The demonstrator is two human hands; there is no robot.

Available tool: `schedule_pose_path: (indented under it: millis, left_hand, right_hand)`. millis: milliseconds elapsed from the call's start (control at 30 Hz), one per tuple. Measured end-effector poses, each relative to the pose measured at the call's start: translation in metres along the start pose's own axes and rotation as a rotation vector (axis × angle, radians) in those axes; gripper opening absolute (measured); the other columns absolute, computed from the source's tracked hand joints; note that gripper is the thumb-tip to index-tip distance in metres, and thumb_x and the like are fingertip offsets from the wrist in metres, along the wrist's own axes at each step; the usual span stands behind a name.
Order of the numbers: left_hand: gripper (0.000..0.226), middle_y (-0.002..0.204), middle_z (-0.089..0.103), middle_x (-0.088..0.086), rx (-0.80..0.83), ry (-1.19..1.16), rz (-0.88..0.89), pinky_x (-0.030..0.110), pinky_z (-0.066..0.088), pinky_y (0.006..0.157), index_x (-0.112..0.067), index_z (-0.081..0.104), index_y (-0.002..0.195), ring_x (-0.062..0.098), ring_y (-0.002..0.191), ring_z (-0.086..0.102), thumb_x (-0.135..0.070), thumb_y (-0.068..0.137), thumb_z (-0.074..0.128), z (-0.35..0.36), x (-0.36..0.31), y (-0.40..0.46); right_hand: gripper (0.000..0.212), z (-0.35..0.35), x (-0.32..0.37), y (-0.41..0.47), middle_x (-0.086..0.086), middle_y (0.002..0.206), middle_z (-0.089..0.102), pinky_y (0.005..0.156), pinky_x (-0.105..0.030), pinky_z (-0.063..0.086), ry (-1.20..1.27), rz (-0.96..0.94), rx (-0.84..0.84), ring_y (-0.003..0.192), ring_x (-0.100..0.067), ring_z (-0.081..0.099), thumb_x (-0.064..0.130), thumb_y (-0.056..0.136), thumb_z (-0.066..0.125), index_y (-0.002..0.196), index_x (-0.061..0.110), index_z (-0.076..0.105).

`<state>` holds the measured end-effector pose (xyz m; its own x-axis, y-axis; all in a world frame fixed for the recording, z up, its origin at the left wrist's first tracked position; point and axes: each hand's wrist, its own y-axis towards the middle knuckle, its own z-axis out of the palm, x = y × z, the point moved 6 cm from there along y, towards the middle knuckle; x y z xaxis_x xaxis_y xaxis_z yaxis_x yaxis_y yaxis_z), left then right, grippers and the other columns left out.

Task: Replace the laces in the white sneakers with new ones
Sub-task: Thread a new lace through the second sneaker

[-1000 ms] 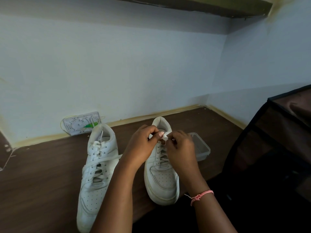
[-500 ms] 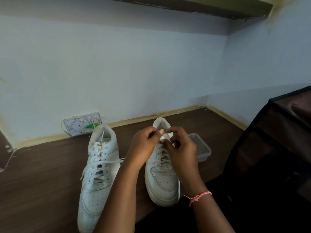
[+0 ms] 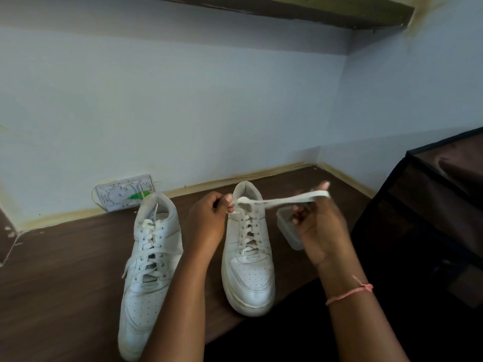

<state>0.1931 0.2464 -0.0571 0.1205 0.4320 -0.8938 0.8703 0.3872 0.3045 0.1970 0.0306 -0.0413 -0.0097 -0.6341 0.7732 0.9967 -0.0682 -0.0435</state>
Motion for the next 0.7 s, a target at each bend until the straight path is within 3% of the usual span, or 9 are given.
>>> schedule_pose_path:
  millis: [167, 200, 267, 333, 367, 467, 533, 633, 700]
  left_hand:
    - [0.028, 0.061, 0.055, -0.006, -0.094, 0.077, -0.011, 0.029, 0.036, 0.056, -0.017, 0.065, 0.080, 0.014, 0.060, 0.051, -0.037, 0.097, 0.055, -0.016, 0.010, 0.006]
    - [0.029, 0.062, 0.056, -0.006, -0.089, 0.087, -0.025, 0.029, 0.036, 0.056, -0.017, 0.065, 0.080, 0.015, 0.061, 0.052, -0.037, 0.097, 0.055, -0.015, 0.011, 0.006]
    - [0.026, 0.067, 0.060, -0.007, -0.062, 0.114, -0.040, 0.027, 0.034, 0.055, -0.017, 0.067, 0.081, 0.013, 0.063, 0.054, -0.036, 0.097, 0.056, -0.012, 0.012, 0.005]
    - [0.020, 0.072, 0.064, -0.007, -0.045, 0.137, -0.021, 0.025, 0.036, 0.056, -0.019, 0.068, 0.083, 0.009, 0.065, 0.057, -0.033, 0.095, 0.059, -0.009, 0.008, 0.003]
    - [0.016, 0.075, 0.066, -0.008, -0.041, 0.136, -0.004, 0.024, 0.038, 0.058, -0.021, 0.069, 0.084, 0.006, 0.068, 0.059, -0.030, 0.094, 0.061, -0.009, 0.006, 0.002]
    - [0.008, 0.083, 0.067, -0.015, 0.003, 0.157, 0.029, 0.016, 0.040, 0.063, -0.026, 0.070, 0.090, -0.003, 0.077, 0.059, -0.024, 0.093, 0.063, -0.007, 0.001, 0.002]
    - [0.010, 0.086, 0.066, -0.019, 0.061, 0.179, 0.053, 0.014, 0.040, 0.065, -0.030, 0.071, 0.094, -0.005, 0.080, 0.058, -0.027, 0.094, 0.062, -0.007, -0.001, 0.001]
    - [0.010, 0.088, 0.068, -0.018, 0.217, 0.131, 0.054, 0.018, 0.044, 0.070, -0.031, 0.072, 0.096, -0.004, 0.082, 0.060, -0.035, 0.092, 0.064, -0.002, -0.003, -0.001]
    - [0.007, 0.089, 0.067, -0.018, 0.301, 0.119, 0.024, 0.015, 0.041, 0.067, -0.030, 0.070, 0.093, -0.007, 0.081, 0.058, -0.035, 0.088, 0.069, 0.003, -0.002, -0.005]
  right_hand:
    - [0.036, -0.016, 0.001, 0.004, -0.007, 0.063, 0.066, 0.056, -0.027, 0.039, 0.066, 0.187, -0.062, 0.052, -0.017, 0.055, 0.043, 0.100, 0.040, 0.081, 0.016, 0.053]
    - [0.031, -0.019, -0.002, 0.003, -0.007, 0.060, 0.064, 0.055, -0.027, 0.040, -0.138, 0.212, -0.082, 0.051, -0.017, 0.054, 0.038, 0.100, 0.045, 0.085, 0.013, 0.056]
    - [0.020, -0.019, 0.000, 0.002, -0.003, 0.066, 0.064, 0.054, -0.025, 0.044, -0.923, 0.191, -0.028, 0.056, -0.015, 0.055, 0.027, 0.095, 0.059, 0.104, 0.008, 0.060]
    - [0.043, -0.012, 0.000, -0.003, -0.002, 0.094, 0.065, 0.069, -0.026, 0.049, -1.573, 0.165, 0.170, 0.080, -0.015, 0.061, 0.024, 0.086, 0.072, 0.123, 0.011, 0.055]
    - [0.054, -0.009, -0.002, -0.010, -0.002, 0.105, 0.062, 0.074, -0.025, 0.047, -1.677, 0.196, 0.252, 0.089, -0.015, 0.060, 0.026, 0.083, 0.075, 0.128, 0.011, 0.050]
    - [0.059, -0.002, 0.001, -0.024, 0.002, 0.094, 0.059, 0.062, -0.025, 0.049, -1.585, 0.313, 0.233, 0.070, -0.013, 0.062, 0.048, 0.087, 0.066, 0.130, 0.013, 0.045]
    - [0.060, 0.002, 0.008, -0.021, -0.002, 0.105, 0.061, 0.071, -0.032, 0.053, -1.774, 0.207, 0.131, 0.083, -0.019, 0.065, 0.055, 0.088, 0.059, 0.130, 0.014, 0.046]
    - [0.050, 0.017, 0.015, -0.017, -0.009, 0.136, 0.046, 0.082, -0.036, 0.050, -1.832, -0.136, 0.051, 0.110, -0.025, 0.058, 0.032, 0.094, 0.056, 0.140, 0.017, 0.040]
    - [0.033, 0.025, 0.003, -0.015, -0.001, 0.126, 0.056, 0.083, -0.037, 0.053, -1.736, -0.272, 0.108, 0.102, -0.018, 0.061, 0.027, 0.095, 0.052, 0.128, 0.023, 0.052]
